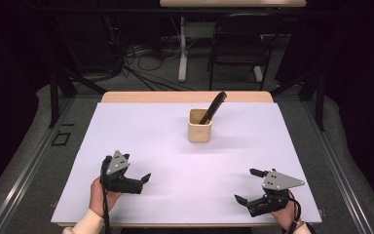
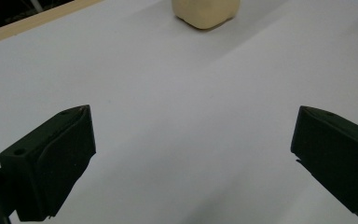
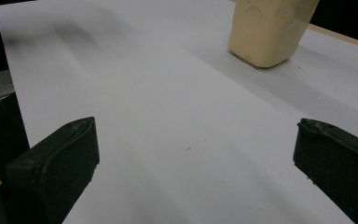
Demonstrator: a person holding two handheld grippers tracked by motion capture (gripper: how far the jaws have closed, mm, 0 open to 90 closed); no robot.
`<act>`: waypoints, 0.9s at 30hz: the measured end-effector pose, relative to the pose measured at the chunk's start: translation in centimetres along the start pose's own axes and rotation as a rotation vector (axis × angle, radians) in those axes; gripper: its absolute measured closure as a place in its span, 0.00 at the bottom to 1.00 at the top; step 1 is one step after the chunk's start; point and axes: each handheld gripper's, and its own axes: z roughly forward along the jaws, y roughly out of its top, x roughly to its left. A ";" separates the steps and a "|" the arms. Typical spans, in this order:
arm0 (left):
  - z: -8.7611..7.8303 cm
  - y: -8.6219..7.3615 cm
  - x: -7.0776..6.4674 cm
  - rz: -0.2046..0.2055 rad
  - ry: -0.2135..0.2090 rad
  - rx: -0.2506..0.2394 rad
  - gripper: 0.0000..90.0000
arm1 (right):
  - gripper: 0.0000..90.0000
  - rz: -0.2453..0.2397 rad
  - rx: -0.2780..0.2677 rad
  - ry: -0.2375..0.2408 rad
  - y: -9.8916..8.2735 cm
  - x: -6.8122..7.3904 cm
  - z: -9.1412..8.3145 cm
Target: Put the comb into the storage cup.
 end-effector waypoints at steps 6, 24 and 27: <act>-0.6 -0.8 -0.3 0.000 0.005 -0.002 0.00 | 0.00 -0.001 0.001 0.000 0.0 0.0 0.0; -2.9 -2.6 -0.8 -0.014 0.044 -0.015 0.00 | 0.00 0.000 0.003 -0.004 0.0 0.0 0.1; -3.3 -2.9 -0.8 -0.018 0.049 -0.013 0.00 | 0.00 0.000 0.003 -0.005 0.0 0.0 0.1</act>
